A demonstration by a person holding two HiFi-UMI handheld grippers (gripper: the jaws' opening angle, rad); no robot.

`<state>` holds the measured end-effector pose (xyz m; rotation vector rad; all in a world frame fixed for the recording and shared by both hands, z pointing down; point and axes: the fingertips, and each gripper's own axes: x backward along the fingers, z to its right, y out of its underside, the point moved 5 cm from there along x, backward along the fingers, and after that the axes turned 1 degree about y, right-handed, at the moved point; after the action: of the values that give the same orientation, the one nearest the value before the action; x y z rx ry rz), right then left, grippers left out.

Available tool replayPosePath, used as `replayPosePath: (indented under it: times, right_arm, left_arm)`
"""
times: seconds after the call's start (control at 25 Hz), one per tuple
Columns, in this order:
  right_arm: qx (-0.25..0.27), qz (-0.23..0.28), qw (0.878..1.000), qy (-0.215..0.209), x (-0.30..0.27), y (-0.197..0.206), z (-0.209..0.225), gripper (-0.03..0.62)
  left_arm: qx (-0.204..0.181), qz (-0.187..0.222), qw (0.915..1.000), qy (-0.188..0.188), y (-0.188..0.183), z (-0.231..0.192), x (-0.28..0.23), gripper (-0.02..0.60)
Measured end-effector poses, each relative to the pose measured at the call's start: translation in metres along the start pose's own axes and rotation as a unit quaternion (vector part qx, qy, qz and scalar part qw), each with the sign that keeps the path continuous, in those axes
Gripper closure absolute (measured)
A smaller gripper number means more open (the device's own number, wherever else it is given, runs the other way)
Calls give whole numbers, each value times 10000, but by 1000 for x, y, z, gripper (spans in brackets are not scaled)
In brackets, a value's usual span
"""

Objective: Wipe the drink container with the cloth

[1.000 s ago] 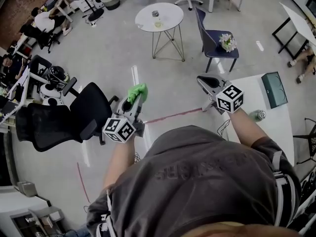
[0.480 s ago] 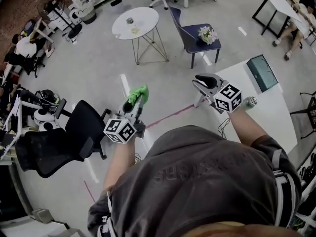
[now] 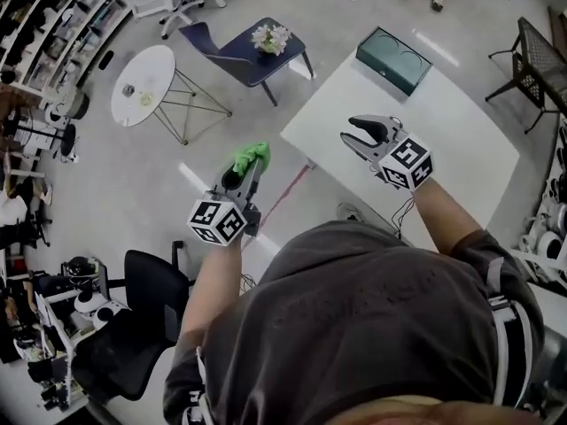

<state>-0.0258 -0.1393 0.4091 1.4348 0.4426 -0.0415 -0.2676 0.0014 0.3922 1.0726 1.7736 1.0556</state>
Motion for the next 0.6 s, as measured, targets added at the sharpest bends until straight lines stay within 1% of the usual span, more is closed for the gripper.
replayPosePath:
  times: [0.12, 0.28, 0.44, 0.6]
  right_arm:
    - [-104, -112, 9986, 502, 37, 20, 41, 451]
    - [-220, -322, 9947, 952, 75, 51, 86, 450]
    - [-361, -569, 9920, 1065, 88, 80, 113, 448]
    - [-566, -720, 9908, 997, 77, 105, 129, 449]
  left_arm:
    - [-112, -354, 9980, 509, 11, 21, -66, 489]
    - [-208, -811, 9906, 1085, 37, 56, -145, 489]
    - [-141, -1196, 9813, 1503, 67, 84, -205, 489]
    - [-35, -1593, 9717, 1743, 102, 99, -249, 489]
